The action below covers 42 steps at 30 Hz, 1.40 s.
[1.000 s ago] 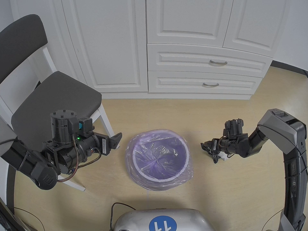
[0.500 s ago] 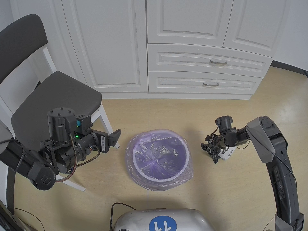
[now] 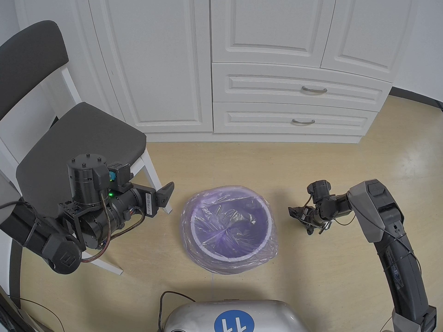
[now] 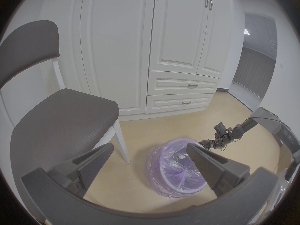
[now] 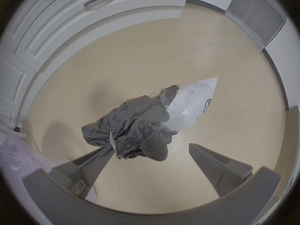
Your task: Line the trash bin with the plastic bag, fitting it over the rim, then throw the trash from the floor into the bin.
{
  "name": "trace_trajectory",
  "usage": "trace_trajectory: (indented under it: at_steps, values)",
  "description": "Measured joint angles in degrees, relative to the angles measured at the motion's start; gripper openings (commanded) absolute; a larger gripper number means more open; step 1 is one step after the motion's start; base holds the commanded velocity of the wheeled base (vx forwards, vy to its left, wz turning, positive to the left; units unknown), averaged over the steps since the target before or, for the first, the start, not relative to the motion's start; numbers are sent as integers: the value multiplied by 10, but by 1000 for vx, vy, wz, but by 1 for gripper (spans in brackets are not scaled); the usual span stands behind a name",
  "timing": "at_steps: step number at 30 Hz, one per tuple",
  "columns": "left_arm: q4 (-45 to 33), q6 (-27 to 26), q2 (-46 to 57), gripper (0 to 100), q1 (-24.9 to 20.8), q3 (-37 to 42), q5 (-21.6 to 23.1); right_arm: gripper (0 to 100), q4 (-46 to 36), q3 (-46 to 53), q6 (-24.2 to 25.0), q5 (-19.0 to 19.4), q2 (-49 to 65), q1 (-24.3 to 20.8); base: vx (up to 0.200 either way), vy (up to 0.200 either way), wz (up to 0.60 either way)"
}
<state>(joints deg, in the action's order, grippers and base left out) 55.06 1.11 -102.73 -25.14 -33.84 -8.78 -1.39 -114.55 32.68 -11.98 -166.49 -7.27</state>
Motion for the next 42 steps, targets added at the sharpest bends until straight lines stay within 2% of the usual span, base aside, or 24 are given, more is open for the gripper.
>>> trace_trajectory:
  at_steps: [9, 24, 31, 42]
  values:
    - [0, 0, -1, 100, -1, 0, 0, 100, 118, -1, 1, -7, -16, 3, 0, 0, 0]
    - [23, -23, -10, 100, -1, 7, -1, 100, 142, 0, 26, -9, -21, 5, 0, 0, 0]
    - [38, -24, -15, 100, 1, 10, 0, 100, 163, 0, 66, -7, -12, 5, 0, 0, 0]
    - [38, -27, -19, 100, 1, 12, 0, 100, 161, 0, 60, -9, -10, 10, 0, 0, 0]
